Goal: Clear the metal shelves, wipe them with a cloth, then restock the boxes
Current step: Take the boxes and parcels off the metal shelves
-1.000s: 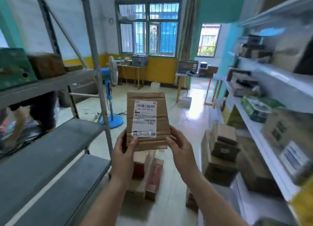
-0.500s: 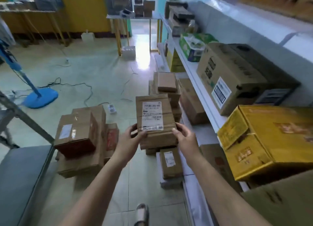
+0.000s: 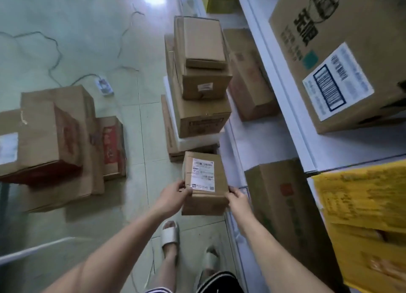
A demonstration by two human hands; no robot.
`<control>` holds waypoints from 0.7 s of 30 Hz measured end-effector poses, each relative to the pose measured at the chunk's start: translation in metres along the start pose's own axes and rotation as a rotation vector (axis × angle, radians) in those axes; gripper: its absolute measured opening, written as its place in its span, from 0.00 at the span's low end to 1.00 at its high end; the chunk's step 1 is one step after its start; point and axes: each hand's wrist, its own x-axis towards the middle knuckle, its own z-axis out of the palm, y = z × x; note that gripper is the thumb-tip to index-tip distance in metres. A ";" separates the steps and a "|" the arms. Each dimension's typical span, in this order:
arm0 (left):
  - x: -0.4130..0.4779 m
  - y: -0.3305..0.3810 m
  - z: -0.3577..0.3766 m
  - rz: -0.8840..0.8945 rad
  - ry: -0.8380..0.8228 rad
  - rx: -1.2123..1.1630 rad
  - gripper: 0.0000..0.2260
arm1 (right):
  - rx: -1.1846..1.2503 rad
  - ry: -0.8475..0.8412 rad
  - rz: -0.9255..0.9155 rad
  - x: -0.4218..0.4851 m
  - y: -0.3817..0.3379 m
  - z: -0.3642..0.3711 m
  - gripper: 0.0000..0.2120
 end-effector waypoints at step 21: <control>0.260 -0.167 0.154 -0.142 -0.043 -0.105 0.24 | -0.303 -0.078 -0.032 0.289 0.133 0.017 0.25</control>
